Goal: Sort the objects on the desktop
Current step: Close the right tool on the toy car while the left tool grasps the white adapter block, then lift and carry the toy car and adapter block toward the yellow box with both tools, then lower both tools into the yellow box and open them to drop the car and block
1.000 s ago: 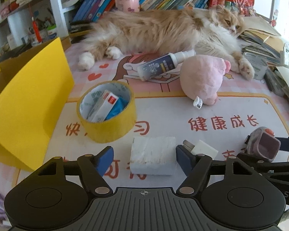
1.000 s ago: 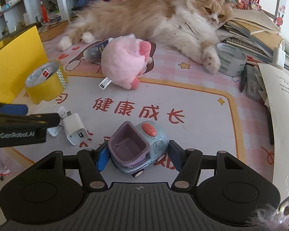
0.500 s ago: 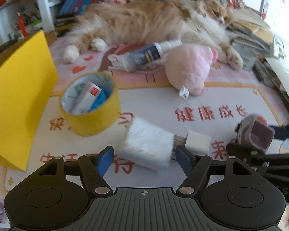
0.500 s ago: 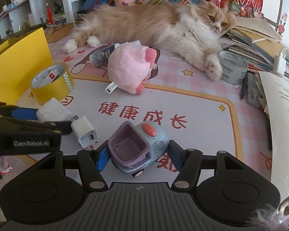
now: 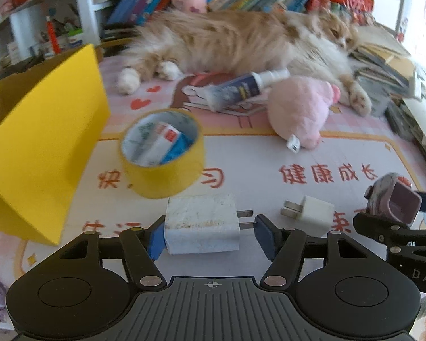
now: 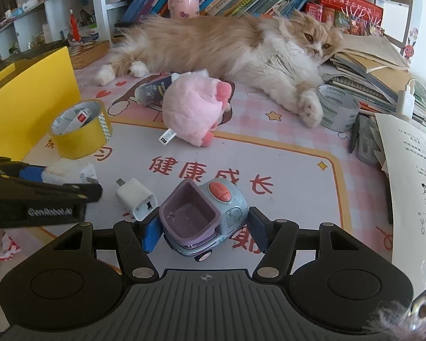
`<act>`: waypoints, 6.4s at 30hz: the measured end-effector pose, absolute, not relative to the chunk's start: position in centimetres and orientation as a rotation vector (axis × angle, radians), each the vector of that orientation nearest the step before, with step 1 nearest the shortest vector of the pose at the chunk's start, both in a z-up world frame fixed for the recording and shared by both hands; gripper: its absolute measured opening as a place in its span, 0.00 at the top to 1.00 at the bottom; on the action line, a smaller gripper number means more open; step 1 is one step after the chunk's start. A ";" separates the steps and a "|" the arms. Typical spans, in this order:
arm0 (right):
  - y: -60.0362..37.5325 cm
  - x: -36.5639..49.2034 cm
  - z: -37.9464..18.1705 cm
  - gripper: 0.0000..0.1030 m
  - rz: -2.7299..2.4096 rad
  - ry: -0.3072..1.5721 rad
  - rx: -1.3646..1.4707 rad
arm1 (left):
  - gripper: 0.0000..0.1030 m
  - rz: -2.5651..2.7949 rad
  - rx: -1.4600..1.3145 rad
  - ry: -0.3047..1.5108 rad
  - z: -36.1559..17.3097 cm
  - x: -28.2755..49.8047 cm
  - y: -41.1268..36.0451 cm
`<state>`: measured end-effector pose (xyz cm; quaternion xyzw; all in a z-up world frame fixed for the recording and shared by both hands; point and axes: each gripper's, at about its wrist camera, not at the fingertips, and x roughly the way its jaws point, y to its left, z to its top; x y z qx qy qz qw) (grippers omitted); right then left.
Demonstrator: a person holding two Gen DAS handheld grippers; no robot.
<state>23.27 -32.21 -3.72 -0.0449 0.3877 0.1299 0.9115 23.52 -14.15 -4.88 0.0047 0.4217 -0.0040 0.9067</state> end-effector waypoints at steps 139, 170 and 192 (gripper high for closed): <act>-0.7 24.7 5.8 0.42 0.707 0.532 -0.293 | 0.37 0.086 -0.001 0.577 5.9 18.3 13.5; 7.8 39.2 -2.0 0.42 1.037 0.758 -1.041 | 0.37 -0.008 0.175 0.966 -0.2 34.4 14.0; 5.7 36.3 1.0 0.19 0.975 0.616 -0.947 | 0.14 0.014 0.195 0.773 3.5 30.2 13.0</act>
